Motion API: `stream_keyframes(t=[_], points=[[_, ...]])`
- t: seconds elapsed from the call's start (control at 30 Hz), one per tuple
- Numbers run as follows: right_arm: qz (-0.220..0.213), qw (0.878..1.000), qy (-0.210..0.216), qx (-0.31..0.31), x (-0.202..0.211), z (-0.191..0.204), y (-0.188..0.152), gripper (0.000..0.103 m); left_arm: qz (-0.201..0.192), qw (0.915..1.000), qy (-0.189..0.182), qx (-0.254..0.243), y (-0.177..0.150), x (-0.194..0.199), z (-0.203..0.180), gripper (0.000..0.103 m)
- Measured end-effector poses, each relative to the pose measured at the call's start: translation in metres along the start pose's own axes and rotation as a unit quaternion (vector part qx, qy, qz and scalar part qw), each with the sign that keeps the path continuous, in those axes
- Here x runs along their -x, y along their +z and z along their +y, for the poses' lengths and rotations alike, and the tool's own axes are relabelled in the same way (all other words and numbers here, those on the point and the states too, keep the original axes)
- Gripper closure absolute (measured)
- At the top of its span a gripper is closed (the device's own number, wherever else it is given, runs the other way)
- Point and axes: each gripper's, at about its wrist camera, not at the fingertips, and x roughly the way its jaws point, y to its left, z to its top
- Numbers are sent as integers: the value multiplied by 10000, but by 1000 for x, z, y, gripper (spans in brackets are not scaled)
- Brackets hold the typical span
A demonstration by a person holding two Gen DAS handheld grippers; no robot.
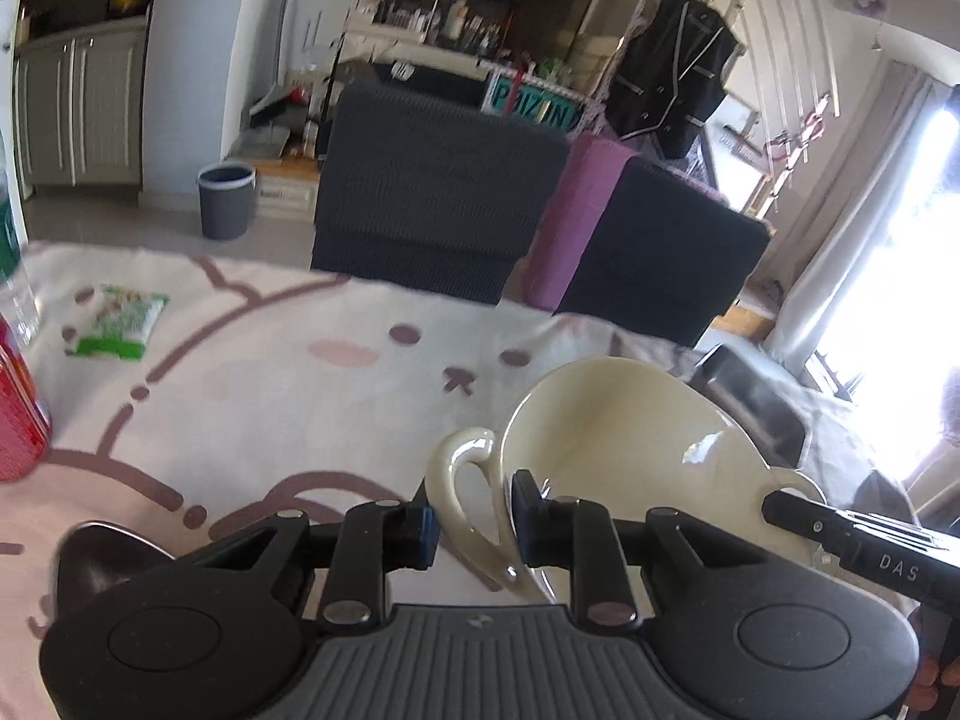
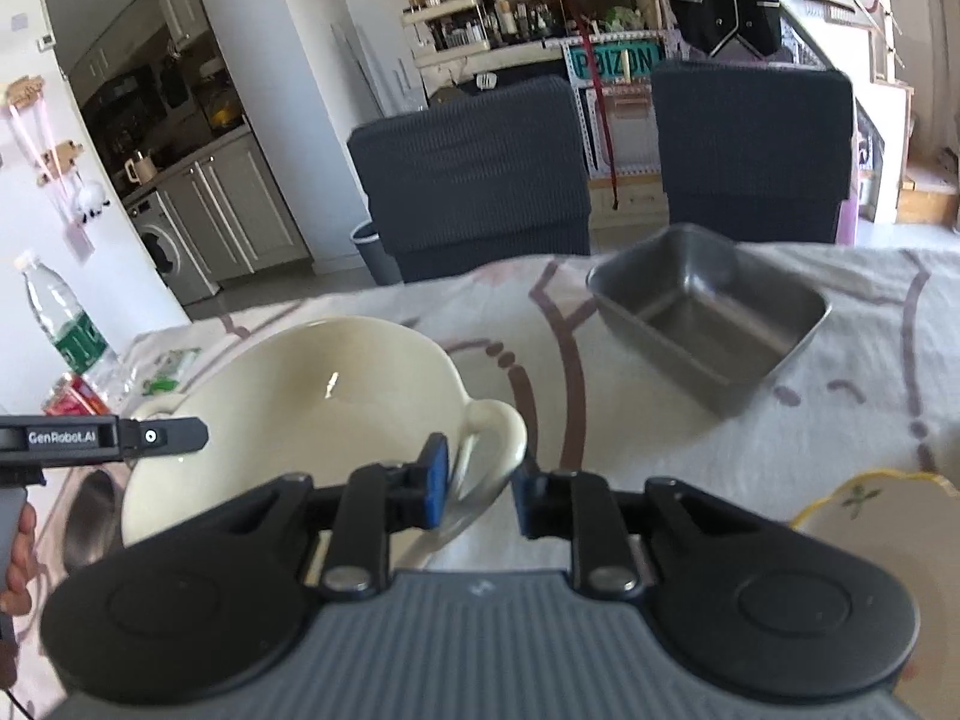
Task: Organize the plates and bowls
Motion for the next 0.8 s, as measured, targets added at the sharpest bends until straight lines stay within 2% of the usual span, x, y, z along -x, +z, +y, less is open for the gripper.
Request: stream_keyframes(t=[0.23, 0.4, 0.63, 0.8], points=[[-416, 9989, 50, 187, 64, 10, 11, 76, -372, 9992, -169, -47, 0, 66, -25, 76], [-661, 9969, 59, 415, 113, 21, 7, 76, -526, 9983, -225, -130, -7, 111, -39, 76], [-867, 9952, 142, 441, 166, 28, -15, 76, -706, 9969, -248, -234, -36, 166, -53, 76], [-956, 9937, 151, 560, 200, 37, -44, 75, -690, 9970, -240, -239, -63, 191, -50, 76]])
